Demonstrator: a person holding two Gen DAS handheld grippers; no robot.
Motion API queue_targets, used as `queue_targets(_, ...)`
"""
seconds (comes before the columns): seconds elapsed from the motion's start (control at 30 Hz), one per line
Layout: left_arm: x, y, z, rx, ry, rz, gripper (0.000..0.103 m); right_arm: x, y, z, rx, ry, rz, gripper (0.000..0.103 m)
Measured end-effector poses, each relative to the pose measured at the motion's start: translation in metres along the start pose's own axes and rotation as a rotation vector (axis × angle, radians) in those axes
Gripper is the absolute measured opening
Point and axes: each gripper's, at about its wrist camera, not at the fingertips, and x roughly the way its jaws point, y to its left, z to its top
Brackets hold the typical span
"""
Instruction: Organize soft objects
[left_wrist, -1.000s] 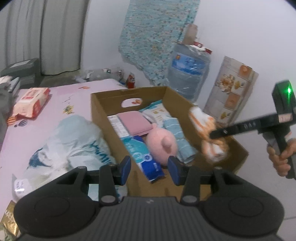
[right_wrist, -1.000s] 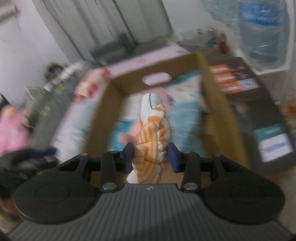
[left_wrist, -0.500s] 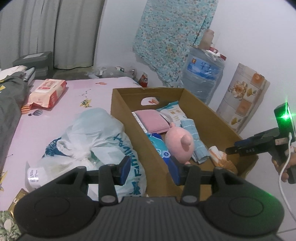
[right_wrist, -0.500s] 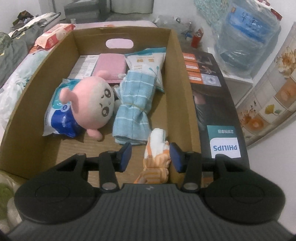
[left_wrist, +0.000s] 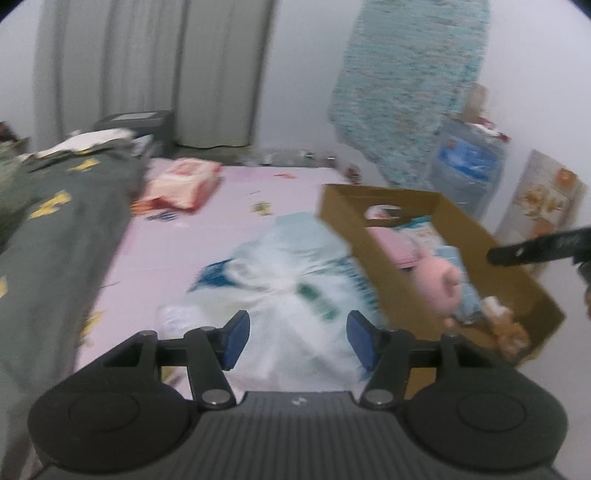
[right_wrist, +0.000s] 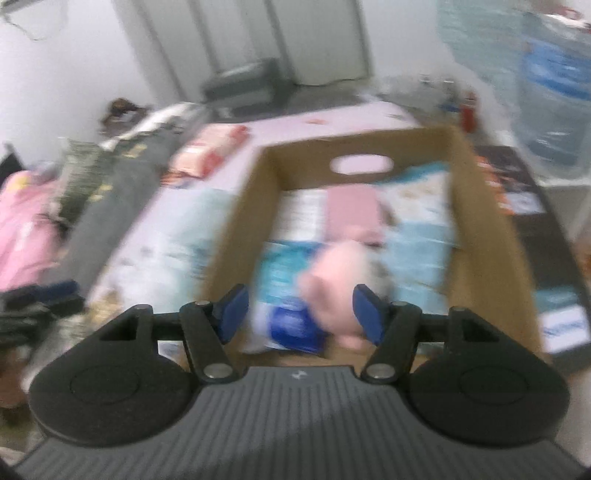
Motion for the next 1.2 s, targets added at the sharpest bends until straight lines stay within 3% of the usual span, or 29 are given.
queue_targets(0.33, -0.031, 0.06, -0.041, -0.114, 0.012, 0.185, 0.059, 0.041, 0.097, 0.026, 0.013, 0.043, 0.363, 0.063)
queue_targets(0.63, -0.043, 0.088, -0.063, -0.137, 0.013, 0.278, 0.059, 0.076, 0.164, 0.033, 0.064, 0.022, 0.549, 0.063)
queue_targets(0.97, -0.023, 0.099, -0.057, -0.108, 0.014, 0.242, 0.059, 0.131, 0.199, 0.016, 0.115, 0.15, 0.548, 0.063)
queue_targets(1.2, -0.008, 0.099, -0.059, -0.138, 0.032, 0.195, 0.058, 0.181, 0.235, 0.032, -0.019, 0.219, 0.452, 0.059)
